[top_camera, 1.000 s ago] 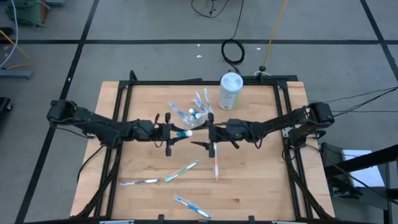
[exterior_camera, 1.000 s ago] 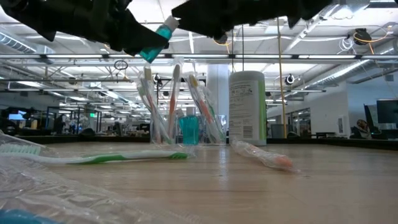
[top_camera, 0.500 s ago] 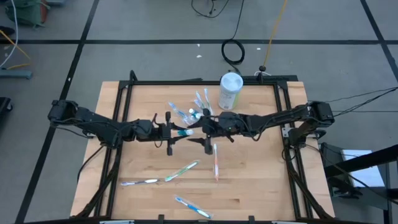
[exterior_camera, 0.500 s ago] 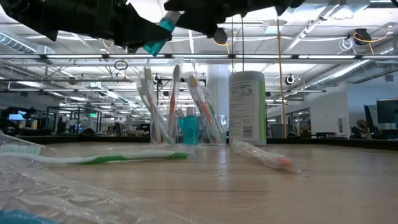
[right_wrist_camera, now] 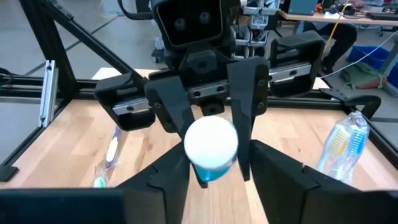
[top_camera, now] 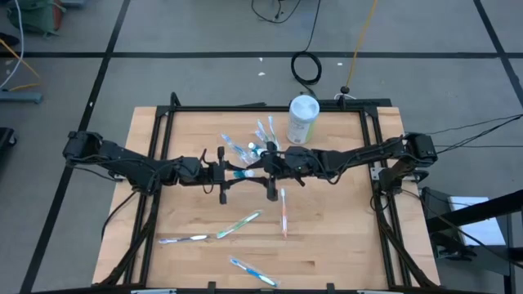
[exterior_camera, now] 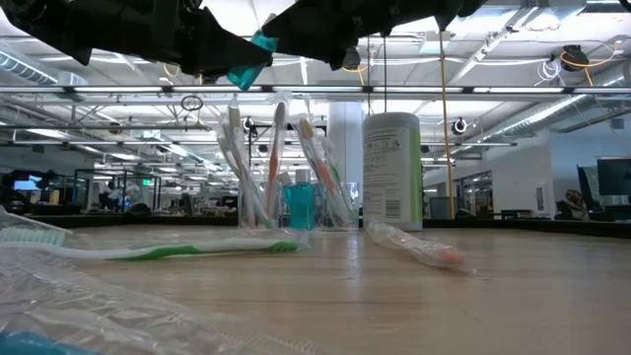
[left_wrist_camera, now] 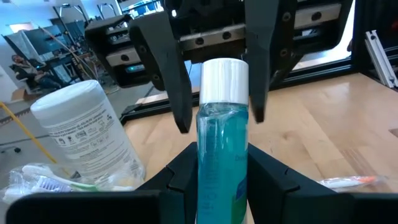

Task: Pick & Place toothbrushing station
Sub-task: Put the blue mouthwash into the transparent organizer

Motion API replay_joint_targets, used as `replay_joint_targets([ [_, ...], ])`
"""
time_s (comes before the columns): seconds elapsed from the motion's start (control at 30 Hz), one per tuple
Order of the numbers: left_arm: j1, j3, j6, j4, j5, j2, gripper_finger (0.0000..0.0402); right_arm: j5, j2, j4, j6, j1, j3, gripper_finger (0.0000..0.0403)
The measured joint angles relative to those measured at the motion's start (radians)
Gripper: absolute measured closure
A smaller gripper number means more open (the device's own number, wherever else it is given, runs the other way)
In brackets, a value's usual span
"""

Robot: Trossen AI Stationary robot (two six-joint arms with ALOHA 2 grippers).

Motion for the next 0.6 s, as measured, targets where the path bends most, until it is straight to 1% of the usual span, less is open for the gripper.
replay_joint_targets([
  [0.33, 0.000, 0.000, -0.025, 0.000, -0.003, 0.000, 0.0298, 0.001, 0.000, 0.002, -0.022, 0.000, 0.000, 0.0306],
  [0.43, 0.000, 0.000, -0.026, -0.008, -0.003, 0.000, 0.0298, 0.001, 0.000, -0.004, -0.025, 0.000, 0.000, 0.0310],
  [0.53, 0.000, 0.000, -0.021, -0.006, -0.006, 0.000, 0.0298, 0.001, 0.000, -0.005, -0.025, 0.000, 0.000, 0.0305],
  [0.6, -0.001, 0.000, -0.009, -0.001, -0.028, 0.000, 0.0298, 0.000, 0.000, -0.003, -0.028, 0.000, 0.000, 0.0304],
])
